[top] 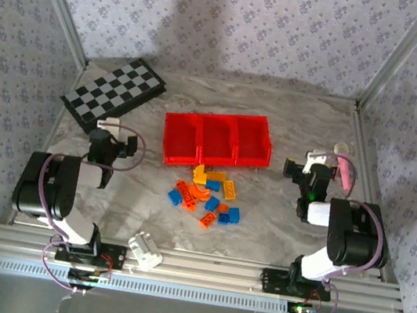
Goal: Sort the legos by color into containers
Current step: Pick up the lego from the center of the table.
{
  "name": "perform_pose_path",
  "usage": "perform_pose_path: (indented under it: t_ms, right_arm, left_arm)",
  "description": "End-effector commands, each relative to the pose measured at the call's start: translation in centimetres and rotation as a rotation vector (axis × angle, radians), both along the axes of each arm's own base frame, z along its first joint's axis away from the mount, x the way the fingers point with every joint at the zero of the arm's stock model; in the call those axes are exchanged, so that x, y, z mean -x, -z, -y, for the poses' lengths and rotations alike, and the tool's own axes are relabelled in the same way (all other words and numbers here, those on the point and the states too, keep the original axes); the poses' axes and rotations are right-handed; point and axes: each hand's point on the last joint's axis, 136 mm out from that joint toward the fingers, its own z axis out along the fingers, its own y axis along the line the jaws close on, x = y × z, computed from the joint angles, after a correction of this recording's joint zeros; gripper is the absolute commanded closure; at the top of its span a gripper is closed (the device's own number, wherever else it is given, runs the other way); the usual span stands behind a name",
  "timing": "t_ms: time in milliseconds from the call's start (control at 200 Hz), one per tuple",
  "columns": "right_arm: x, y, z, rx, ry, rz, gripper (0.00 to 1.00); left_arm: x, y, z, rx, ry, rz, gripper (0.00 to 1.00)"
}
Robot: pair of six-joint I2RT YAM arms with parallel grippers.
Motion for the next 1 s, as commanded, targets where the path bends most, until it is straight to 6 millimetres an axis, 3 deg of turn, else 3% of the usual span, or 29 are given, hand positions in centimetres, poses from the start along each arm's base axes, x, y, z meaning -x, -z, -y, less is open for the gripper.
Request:
perform_pose_path:
  t_ms: [0,870,955,994]
  right_arm:
    - [-0.4,-0.5,-0.1,0.003,-0.013,0.016,0.0]
    - [-0.5,-0.5,0.1,-0.019,-0.021,0.012,0.0]
    - [0.3,-1.7,1.7,0.037,0.126,0.049,0.0]
    - [0.8,-1.9,1.5,0.029,0.132,0.07,0.0]
  left_arm:
    - [-0.8,-1.4,0.1,-0.006,0.017,0.04,0.0]
    - [-0.8,-1.3,-0.1,0.025,0.025,0.037,0.0]
    - [-0.8,-1.4,-0.2,0.035,0.029,0.041,0.0]
    - [-0.8,-1.4,-0.2,0.038,0.032,0.041,0.0]
